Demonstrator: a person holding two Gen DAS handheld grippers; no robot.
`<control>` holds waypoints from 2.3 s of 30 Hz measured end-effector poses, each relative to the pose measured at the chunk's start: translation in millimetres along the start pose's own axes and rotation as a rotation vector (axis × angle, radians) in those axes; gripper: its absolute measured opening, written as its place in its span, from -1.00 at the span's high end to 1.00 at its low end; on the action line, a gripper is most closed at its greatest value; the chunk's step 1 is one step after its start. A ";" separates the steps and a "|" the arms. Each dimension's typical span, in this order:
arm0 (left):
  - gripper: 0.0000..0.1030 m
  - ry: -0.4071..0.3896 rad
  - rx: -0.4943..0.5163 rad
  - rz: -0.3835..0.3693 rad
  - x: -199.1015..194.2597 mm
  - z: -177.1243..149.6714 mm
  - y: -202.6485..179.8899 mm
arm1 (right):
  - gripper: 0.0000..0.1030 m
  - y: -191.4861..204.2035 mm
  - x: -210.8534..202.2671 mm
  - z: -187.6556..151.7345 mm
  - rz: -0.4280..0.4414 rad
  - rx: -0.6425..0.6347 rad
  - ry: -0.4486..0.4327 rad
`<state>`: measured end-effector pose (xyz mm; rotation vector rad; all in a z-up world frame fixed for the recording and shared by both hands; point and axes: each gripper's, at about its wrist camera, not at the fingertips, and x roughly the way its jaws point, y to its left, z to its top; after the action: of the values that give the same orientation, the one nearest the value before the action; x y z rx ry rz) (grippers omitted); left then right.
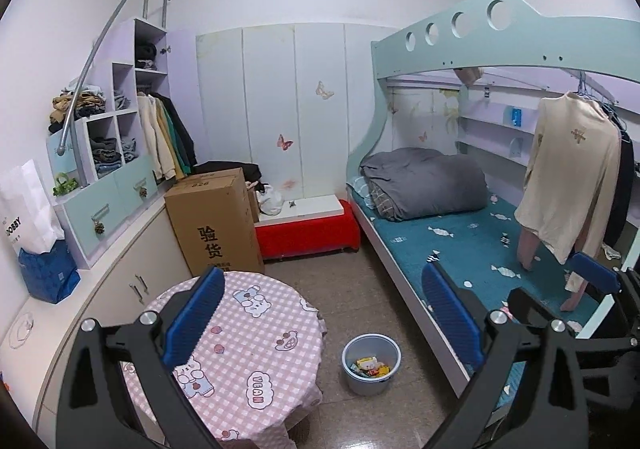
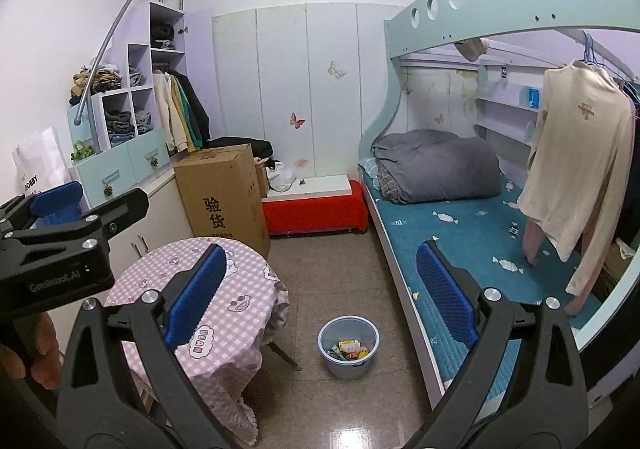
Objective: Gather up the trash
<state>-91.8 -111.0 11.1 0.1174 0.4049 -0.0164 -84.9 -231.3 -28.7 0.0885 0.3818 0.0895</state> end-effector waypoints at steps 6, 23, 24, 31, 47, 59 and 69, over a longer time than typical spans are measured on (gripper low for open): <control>-0.88 -0.001 0.000 -0.013 -3.2 -0.7 0.3 | -0.82 -2.0 -6.0 -0.5 -0.005 0.002 -0.003; -0.88 0.010 -0.001 -0.036 4.4 -0.1 3.2 | -0.83 -4.6 3.9 -0.7 -0.006 0.027 0.018; -0.88 0.009 -0.001 -0.036 5.1 0.0 4.2 | -0.83 -4.3 4.5 -0.5 -0.006 0.027 0.019; -0.88 0.013 -0.002 -0.033 8.1 1.9 8.5 | -0.83 -1.3 7.7 1.9 -0.003 0.023 0.020; -0.88 0.015 0.000 -0.031 12.7 3.3 15.0 | -0.83 0.5 14.5 6.5 0.000 0.023 0.023; -0.88 0.019 -0.002 -0.032 17.9 5.0 20.6 | -0.83 2.2 18.0 8.5 0.002 0.023 0.026; -0.88 0.021 -0.007 -0.029 23.5 6.3 27.4 | -0.83 4.1 19.5 9.2 0.001 0.022 0.026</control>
<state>-66.7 -84.3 10.5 0.1044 0.4273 -0.0421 -63.7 -225.9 -27.0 0.1096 0.4092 0.0876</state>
